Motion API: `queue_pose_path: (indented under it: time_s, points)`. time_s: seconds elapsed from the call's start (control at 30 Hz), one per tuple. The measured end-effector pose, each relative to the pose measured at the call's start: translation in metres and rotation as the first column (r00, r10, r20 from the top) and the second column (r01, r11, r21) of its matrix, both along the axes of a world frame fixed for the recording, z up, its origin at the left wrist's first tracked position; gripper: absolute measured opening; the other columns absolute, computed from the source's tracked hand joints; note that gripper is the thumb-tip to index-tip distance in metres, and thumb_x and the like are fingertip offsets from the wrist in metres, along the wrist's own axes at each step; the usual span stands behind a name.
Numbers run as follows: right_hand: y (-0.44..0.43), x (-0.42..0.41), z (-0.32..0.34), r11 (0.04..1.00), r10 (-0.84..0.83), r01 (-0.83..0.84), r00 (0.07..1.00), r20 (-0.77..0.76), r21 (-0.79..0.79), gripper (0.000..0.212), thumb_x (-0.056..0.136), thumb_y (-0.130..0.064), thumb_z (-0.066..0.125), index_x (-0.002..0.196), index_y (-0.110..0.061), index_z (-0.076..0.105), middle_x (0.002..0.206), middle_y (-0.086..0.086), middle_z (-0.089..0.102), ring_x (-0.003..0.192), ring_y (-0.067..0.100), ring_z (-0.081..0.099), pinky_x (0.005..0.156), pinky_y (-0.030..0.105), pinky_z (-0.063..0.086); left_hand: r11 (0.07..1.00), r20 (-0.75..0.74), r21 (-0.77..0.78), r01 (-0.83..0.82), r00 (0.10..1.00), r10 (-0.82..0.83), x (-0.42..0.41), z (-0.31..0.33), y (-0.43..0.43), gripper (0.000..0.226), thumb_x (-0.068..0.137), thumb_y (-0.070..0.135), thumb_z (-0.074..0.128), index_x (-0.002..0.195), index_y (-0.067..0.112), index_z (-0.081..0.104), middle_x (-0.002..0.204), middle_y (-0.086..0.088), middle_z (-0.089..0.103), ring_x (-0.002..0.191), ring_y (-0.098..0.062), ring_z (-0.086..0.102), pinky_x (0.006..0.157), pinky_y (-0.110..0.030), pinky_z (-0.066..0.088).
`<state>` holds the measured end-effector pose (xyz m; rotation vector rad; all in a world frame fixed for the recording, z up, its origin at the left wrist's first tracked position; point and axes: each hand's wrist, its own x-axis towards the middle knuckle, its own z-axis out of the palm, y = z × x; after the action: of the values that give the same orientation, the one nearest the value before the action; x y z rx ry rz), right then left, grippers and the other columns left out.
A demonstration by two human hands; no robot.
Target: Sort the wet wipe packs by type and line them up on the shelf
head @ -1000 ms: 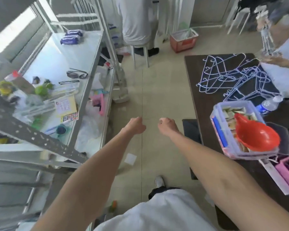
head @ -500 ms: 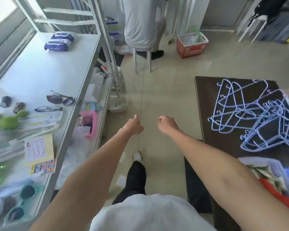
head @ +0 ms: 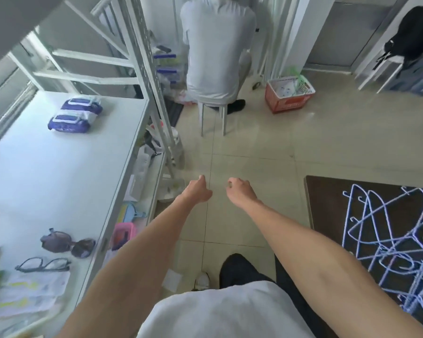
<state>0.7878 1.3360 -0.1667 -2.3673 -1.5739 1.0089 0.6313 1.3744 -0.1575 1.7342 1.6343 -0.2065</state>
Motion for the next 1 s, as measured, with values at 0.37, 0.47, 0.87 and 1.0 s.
queue_pose_path:
  time_s: [0.37,0.47,0.87,1.0]
  points:
    - [0.26,-0.041,-0.025,0.934,0.356,-0.355,0.934,-0.015,0.049,0.029,0.101,-0.024,0.046,0.115,-0.011,0.067,0.124,0.023,0.068,0.116,0.04,0.062,0.089,0.04,0.05,0.953,0.047,0.016,-0.302,0.953,0.301,-0.031,-0.026,0.201,0.041,0.09,0.02,0.053,0.129,0.005,0.054,0.123,-0.019,0.062,0.111,-0.036,0.063,0.084,-0.036,0.052]
    - [0.32,-0.079,-0.013,0.877,0.473,-0.468,0.881,-0.023,0.112,0.025,0.098,-0.023,0.05,0.103,-0.008,0.069,0.112,0.025,0.072,0.106,0.041,0.067,0.082,0.041,0.052,0.89,0.079,0.017,-0.456,0.888,0.454,-0.058,-0.009,0.236,0.034,0.091,0.021,0.052,0.12,0.007,0.063,0.118,-0.017,0.067,0.106,-0.035,0.065,0.084,-0.036,0.051]
    - [0.422,-0.256,0.008,0.619,0.781,-0.755,0.62,-0.071,0.216,0.02,0.095,-0.018,0.056,0.098,-0.003,0.069,0.104,0.022,0.073,0.102,0.04,0.066,0.084,0.04,0.05,0.129,0.202,0.019,-0.991,0.13,0.971,-0.212,-0.006,0.234,0.032,0.085,0.024,0.059,0.105,0.001,0.068,0.106,-0.018,0.07,0.105,-0.036,0.066,0.081,-0.033,0.051]
    - [0.445,-0.283,0.011,0.641,0.767,-0.736,0.63,-0.126,0.218,0.016,0.096,-0.016,0.056,0.104,-0.005,0.065,0.11,0.019,0.071,0.105,0.036,0.063,0.087,0.036,0.048,-0.167,0.32,-0.066,-0.984,-0.179,0.93,-0.243,0.002,0.248,0.026,0.087,0.028,0.062,0.087,0.005,0.052,0.073,-0.004,0.051,0.077,-0.027,0.058,0.057,-0.028,0.038]
